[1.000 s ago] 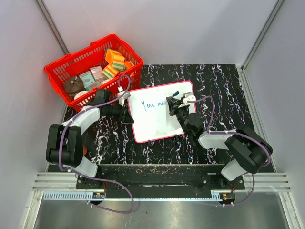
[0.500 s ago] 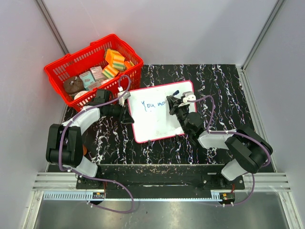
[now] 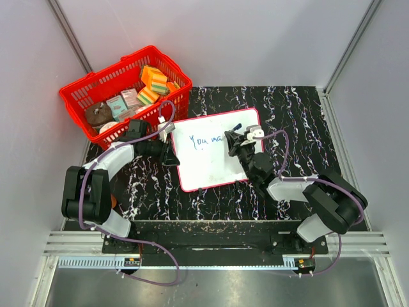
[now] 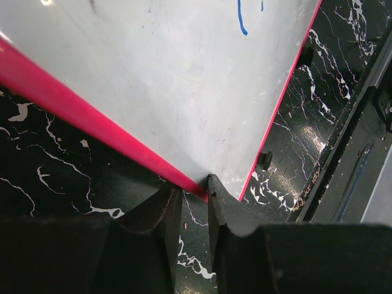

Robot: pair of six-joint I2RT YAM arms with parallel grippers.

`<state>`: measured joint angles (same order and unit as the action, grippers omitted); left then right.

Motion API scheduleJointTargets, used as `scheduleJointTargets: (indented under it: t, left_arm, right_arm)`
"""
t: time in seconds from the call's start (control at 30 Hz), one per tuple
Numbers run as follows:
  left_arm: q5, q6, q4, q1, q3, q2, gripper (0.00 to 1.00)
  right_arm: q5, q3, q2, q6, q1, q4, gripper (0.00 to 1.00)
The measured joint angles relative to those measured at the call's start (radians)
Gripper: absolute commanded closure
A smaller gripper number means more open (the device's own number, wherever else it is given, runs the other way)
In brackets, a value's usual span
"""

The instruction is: Write a sentence on the whiteboard

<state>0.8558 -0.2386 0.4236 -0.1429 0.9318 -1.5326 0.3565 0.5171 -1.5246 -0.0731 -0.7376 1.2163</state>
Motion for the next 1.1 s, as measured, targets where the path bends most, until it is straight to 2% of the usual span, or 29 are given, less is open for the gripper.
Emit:
scheduleJointTargets:
  t: [0.5,1.1]
  left_arm:
    - [0.000,0.000,-0.001,-0.001,0.000,0.000,1.00]
    - [0.000,0.000,0.001,-0.005,0.000,0.006,1.00]
  right_arm:
    - [-0.006,-0.033,0.088,0.000,0.000,0.003,1.00]
    - [0.011,0.064,0.044,-0.012,0.014,-0.098,1.00]
